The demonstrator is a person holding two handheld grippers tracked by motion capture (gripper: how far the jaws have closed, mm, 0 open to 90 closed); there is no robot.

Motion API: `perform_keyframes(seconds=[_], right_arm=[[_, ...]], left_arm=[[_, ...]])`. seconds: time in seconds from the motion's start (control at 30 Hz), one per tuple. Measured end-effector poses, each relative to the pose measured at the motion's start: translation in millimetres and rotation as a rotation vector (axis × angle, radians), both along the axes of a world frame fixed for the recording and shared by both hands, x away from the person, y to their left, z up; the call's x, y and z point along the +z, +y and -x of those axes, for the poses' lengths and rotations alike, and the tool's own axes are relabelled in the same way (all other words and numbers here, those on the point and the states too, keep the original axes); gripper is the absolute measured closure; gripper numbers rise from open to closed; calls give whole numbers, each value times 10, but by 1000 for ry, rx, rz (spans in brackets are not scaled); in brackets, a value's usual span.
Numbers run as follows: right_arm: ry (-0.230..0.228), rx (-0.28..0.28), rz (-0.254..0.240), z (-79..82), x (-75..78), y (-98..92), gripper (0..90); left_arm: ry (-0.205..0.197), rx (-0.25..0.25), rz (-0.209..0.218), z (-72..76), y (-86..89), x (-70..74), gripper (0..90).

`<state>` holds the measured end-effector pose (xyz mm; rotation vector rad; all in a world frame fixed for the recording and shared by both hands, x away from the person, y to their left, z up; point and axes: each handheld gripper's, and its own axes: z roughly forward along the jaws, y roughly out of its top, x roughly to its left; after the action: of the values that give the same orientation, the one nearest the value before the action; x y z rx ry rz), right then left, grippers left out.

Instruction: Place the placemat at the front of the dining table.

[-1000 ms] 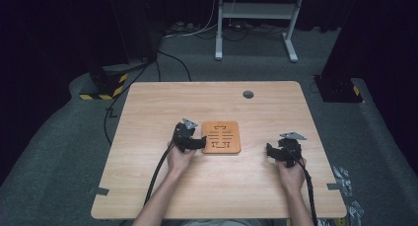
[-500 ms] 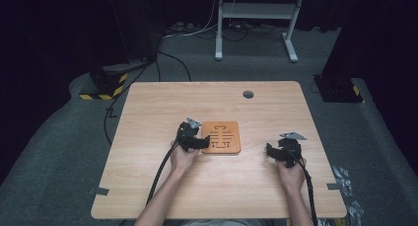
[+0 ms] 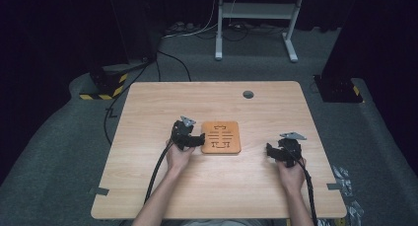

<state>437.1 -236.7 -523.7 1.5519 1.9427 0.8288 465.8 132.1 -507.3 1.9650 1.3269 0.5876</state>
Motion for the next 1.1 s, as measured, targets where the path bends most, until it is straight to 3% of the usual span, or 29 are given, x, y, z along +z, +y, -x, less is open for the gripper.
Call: perform_keyframes(seconds=[0.33, 1.1], right_arm=[[0, 0, 0, 0, 0, 0, 248], [1, 0, 0, 0, 0, 0, 248]], left_arm=[[23, 15, -26, -20, 14, -86, 198], [17, -5, 0, -23, -116, -105, 201]])
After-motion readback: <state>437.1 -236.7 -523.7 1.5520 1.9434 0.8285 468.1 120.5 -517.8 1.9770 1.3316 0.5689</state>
